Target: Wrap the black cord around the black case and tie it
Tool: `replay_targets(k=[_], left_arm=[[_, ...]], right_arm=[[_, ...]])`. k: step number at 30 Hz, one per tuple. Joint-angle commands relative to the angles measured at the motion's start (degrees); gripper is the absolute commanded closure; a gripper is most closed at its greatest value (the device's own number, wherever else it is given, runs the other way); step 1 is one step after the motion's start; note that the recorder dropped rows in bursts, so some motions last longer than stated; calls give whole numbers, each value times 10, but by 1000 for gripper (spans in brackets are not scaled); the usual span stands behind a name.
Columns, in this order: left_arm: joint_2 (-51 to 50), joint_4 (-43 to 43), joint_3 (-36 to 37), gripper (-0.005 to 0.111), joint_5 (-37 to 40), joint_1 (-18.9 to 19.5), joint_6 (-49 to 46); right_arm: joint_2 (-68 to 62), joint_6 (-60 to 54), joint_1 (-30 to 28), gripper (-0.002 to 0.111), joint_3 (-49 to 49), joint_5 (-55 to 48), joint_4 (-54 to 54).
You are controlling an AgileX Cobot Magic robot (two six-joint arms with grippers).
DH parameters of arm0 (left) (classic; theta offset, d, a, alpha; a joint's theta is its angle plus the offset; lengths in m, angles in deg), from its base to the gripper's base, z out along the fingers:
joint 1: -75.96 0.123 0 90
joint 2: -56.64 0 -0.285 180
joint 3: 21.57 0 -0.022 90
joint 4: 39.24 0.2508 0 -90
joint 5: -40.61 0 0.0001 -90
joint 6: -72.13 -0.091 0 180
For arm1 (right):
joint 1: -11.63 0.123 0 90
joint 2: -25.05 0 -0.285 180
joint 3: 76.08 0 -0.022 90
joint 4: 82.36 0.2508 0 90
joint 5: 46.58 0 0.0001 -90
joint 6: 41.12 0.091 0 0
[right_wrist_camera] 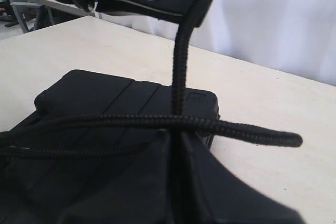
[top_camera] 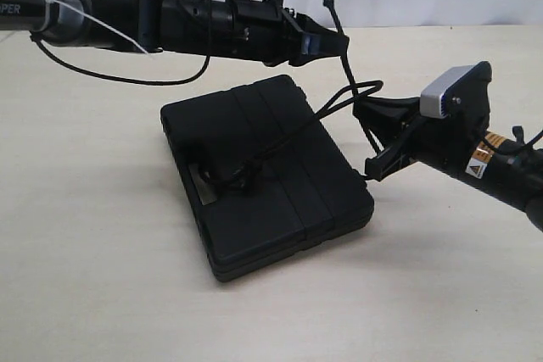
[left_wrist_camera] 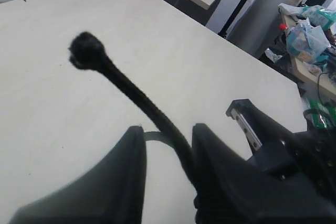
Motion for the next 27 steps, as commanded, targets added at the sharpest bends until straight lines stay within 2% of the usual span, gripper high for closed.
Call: replay_targets(k=[1, 9, 15, 21, 23, 26, 27], left_arm=[[1, -7, -4, 77, 24, -5, 1], [1, -7, -4, 77, -13, -15, 1], [1, -7, -4, 77, -77, -28, 1], [1, -7, -13, 78, -73, -28, 1], [1, -7, -19, 84, -52, -28, 1], [1, -7, -28, 106, -23, -28, -1], [1, -7, -32, 107, -20, -28, -1]], right_arm=[[-1, -2, 0, 104, -2, 4, 1], [-1, -2, 0, 104, -2, 4, 1], [-1, -2, 0, 104, -2, -1, 1], [-1, -2, 0, 104, -2, -8, 1], [-1, -2, 0, 104, -2, -9, 1], [-1, -2, 0, 104, -2, -11, 1], [-1, -2, 0, 103, -2, -13, 1]])
